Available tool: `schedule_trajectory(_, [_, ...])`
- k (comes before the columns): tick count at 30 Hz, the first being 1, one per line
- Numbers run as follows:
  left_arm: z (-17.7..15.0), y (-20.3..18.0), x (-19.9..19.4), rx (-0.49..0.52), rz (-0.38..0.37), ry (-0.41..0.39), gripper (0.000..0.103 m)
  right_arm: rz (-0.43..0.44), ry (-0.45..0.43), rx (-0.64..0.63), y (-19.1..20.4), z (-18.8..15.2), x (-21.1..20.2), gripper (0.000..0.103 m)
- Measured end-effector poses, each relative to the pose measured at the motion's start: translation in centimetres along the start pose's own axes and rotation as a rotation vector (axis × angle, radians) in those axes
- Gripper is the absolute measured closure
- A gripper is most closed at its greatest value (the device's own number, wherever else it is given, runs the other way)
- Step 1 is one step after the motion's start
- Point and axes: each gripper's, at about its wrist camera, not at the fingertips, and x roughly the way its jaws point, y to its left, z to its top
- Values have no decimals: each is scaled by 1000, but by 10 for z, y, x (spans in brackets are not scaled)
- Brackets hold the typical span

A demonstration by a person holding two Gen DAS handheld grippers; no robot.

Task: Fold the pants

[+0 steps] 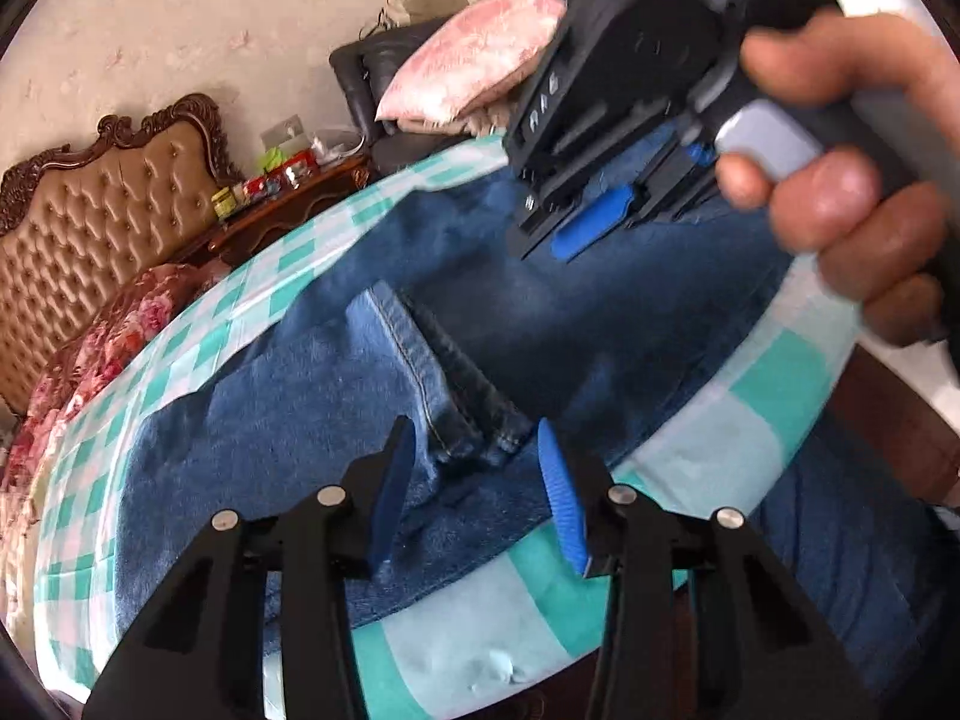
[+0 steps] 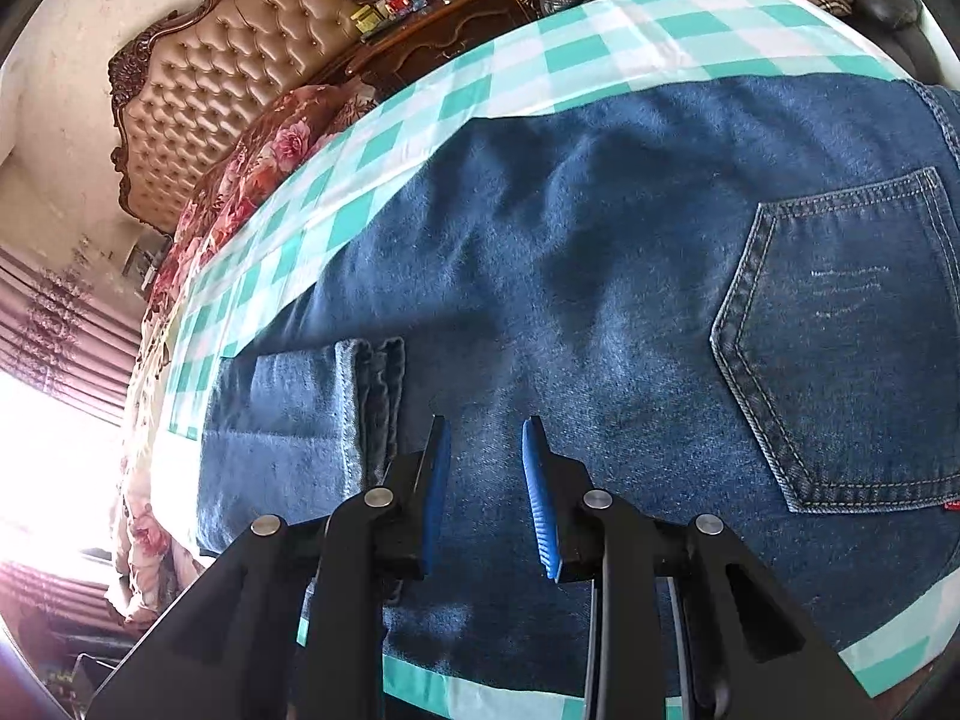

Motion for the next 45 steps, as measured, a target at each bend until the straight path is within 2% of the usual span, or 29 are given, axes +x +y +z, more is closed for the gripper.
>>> schedule_trajectory(4, [2,-2,10,-14,26,15,60,-2,13,-8,2,0,3,73])
schedule_trajectory(6, [4,-5,14,-9,35,22,63,8,19,-11,4,-1,5,66])
schedule_trajectory(7, [4,-5,15,-12,30,27,72,19,25,-11,6,0,5,57])
schedule_trajectory(8, [4,-5,16,-16,32,29,81,33,34,-9,8,1,7,45])
schedule_trajectory(10, [5,1,12,-44,22,12,86,54,43,1,9,4,6,32])
schedule_trajectory(16, [11,29,-13,-125,1,-91,88,139,115,72,11,16,14,31])
schedule_trajectory(20, [13,35,-21,-143,-7,-110,89,189,184,88,20,20,28,31])
schedule_trajectory(26, [14,39,-27,-156,-14,-130,89,202,244,66,41,29,52,31])
schedule_trajectory(28, [16,40,-29,-156,-13,-133,89,178,251,26,54,35,64,40])
schedule_trajectory(30, [19,42,-30,-151,-7,-137,89,128,233,-30,64,40,71,85])
schedule_trajectory(32, [23,40,-31,-140,2,-139,90,100,184,-81,74,43,69,89])
schedule_trajectory(35, [30,32,-30,-127,-10,-148,90,69,83,-196,87,44,42,90])
schedule_trajectory(38, [33,15,-22,-95,-40,-147,90,41,78,-193,72,47,38,90])
schedule_trajectory(41, [31,3,-4,-77,-74,-114,90,10,107,-173,52,46,51,90])
schedule_trajectory(45, [26,-9,10,-63,-88,-74,90,2,107,-183,50,40,59,90])
